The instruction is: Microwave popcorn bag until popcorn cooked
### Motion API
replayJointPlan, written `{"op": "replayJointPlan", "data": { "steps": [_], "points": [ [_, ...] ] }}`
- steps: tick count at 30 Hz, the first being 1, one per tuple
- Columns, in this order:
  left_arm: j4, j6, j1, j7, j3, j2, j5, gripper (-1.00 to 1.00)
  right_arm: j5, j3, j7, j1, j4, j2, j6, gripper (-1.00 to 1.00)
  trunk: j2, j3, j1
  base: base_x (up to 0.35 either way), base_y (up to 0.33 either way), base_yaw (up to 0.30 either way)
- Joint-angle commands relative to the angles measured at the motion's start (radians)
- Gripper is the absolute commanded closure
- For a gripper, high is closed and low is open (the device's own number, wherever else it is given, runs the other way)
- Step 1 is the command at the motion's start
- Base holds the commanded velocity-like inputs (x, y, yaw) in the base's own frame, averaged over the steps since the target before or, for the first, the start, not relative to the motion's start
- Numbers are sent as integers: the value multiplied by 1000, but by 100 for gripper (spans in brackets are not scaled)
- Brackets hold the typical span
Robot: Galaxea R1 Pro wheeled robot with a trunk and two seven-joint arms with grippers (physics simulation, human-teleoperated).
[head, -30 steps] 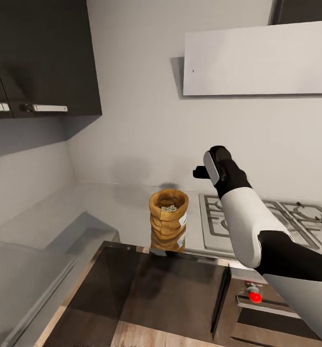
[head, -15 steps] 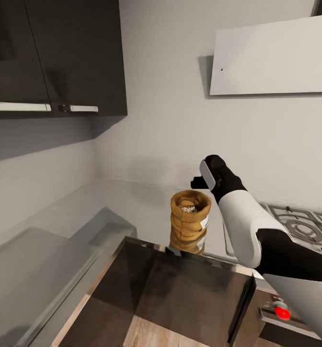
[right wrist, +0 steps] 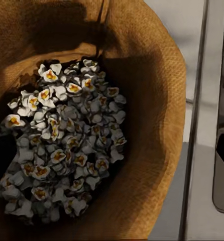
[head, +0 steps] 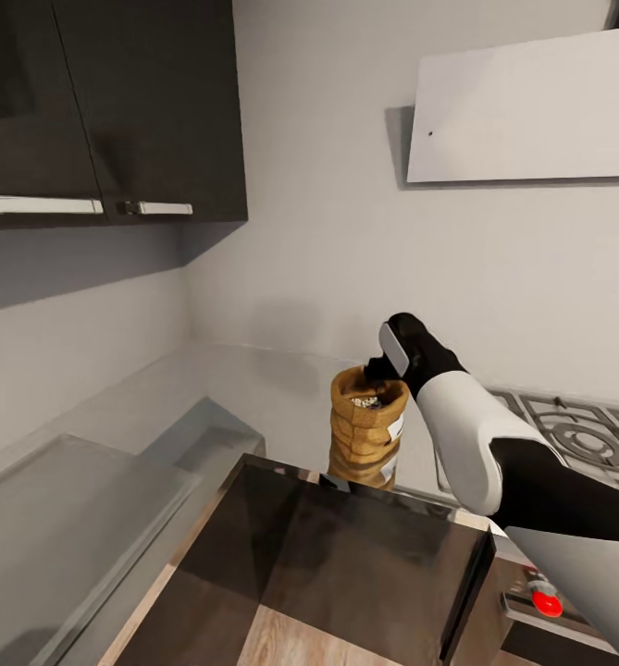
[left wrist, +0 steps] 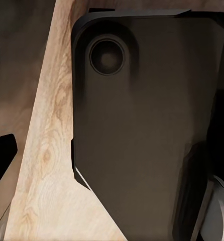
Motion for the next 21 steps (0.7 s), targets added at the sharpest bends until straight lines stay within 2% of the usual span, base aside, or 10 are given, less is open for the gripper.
{"op": "replayJointPlan", "data": {
  "steps": [1, 11, 16, 21],
  "points": [
    [0, -2, 0, 1, 1, 0, 2, -100, -3, -6, -5, -1, 0, 1, 2, -100, -1, -1, 0, 0, 0, 0],
    [0, 8, 0, 1, -1, 0, 3, -100, -4, -9, -3, -1, -3, 1, 2, -100, -1, -1, 0, 0, 0, 0],
    [-3, 3, 0, 1, 2, -1, 5, -100, -31, -37, -29, -1, -21, 1, 2, -100, -1, -1, 0, 0, 0, 0],
    [-3, 7, 0, 1, 2, -2, 6, -100, -3, -29, -1, -1, -17, 1, 0, -100, -1, -1, 0, 0, 0, 0]
  ]
}}
